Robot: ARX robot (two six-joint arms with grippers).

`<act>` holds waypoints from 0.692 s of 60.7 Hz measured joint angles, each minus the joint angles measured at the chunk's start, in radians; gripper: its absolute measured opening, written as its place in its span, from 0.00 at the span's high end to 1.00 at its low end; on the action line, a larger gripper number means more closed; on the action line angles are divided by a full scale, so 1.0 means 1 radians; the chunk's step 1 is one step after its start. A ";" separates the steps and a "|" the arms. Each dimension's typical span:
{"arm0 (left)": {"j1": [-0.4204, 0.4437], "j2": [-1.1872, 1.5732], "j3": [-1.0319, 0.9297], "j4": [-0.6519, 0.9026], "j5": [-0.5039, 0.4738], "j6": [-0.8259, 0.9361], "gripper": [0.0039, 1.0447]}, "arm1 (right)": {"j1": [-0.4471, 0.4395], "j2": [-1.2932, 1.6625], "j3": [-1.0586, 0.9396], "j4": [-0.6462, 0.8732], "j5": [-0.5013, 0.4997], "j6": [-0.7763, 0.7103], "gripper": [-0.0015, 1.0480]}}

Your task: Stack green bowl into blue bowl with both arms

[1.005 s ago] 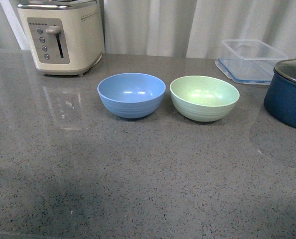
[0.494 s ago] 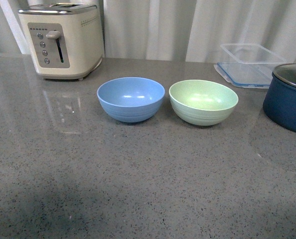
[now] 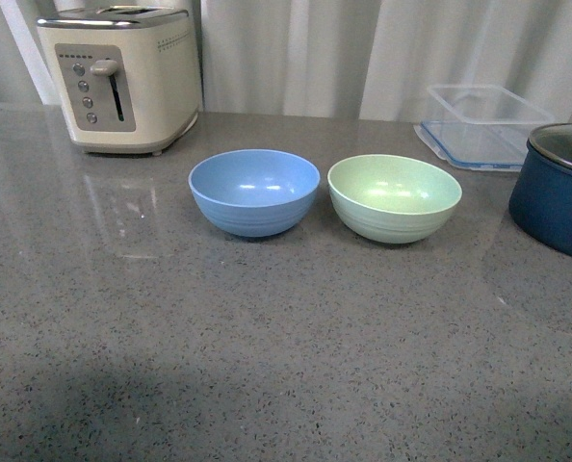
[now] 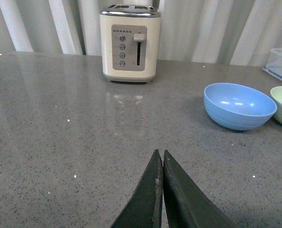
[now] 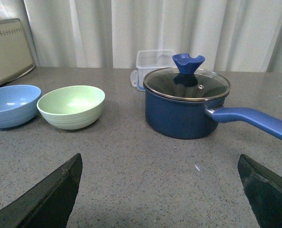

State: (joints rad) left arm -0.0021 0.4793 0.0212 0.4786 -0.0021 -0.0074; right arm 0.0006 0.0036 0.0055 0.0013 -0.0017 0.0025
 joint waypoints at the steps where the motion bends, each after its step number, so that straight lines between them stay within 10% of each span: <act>1: 0.000 -0.011 0.000 -0.010 0.000 0.000 0.97 | 0.000 0.000 0.000 0.000 0.000 0.000 0.10; 42: 0.000 -0.278 0.000 -0.274 0.000 0.000 0.97 | 0.000 0.000 0.000 0.000 0.000 0.000 0.10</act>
State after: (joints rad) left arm -0.0021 0.2008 0.0212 0.2047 -0.0021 -0.0074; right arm 0.0006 0.0036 0.0055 0.0013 -0.0017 0.0025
